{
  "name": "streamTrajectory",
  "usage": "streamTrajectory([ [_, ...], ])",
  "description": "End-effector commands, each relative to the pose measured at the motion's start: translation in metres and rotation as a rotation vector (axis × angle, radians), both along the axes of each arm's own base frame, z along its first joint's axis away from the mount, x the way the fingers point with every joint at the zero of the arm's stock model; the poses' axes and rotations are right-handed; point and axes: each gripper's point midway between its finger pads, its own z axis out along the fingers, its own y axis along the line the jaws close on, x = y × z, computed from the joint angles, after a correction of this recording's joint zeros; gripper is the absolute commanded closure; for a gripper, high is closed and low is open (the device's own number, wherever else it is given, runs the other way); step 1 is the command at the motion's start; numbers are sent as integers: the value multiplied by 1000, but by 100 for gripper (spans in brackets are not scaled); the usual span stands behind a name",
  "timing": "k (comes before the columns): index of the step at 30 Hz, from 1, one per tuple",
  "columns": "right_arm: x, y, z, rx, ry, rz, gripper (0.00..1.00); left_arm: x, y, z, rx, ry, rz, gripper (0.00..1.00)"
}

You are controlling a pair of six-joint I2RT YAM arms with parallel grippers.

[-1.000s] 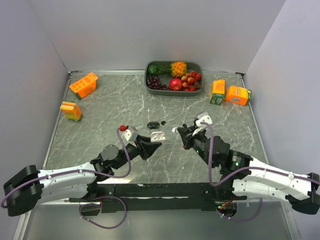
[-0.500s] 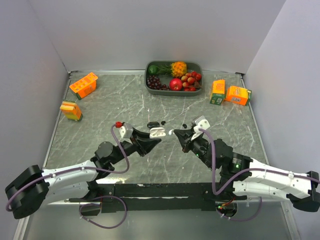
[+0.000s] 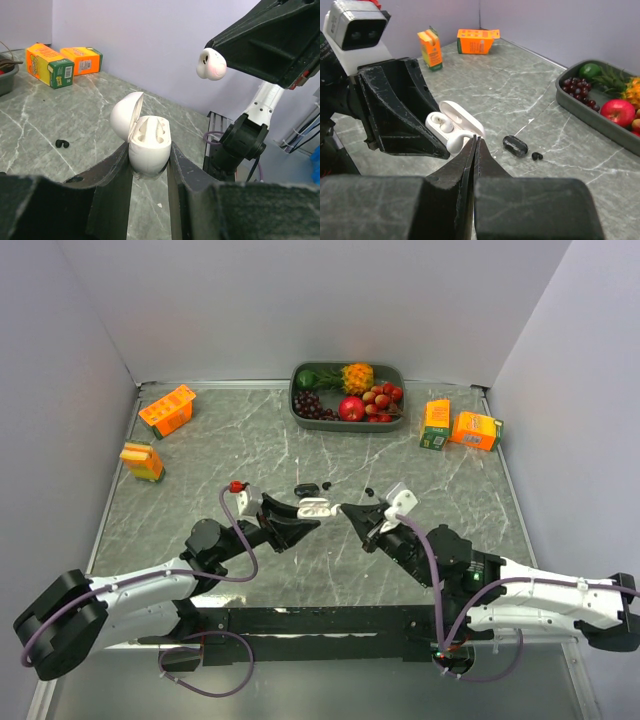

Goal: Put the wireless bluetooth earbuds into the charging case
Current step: Place the earbud in the charging case.

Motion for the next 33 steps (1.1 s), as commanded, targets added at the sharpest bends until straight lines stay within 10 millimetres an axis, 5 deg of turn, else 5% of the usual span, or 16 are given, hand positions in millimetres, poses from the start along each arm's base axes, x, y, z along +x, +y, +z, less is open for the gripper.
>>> streamTrajectory([
  [1, 5, 1, 14, 11, -72, -59, 100, -5, -1, 28, -77, -54, -33, 99],
  [14, 22, -1, 9, -30, -71, -289, 100, 14, 7, 32, -113, -33, 79, 99],
  [33, 20, 26, 18, 33, -49, -295, 100, 16, 10, 30, -110, -42, 106, 99],
])
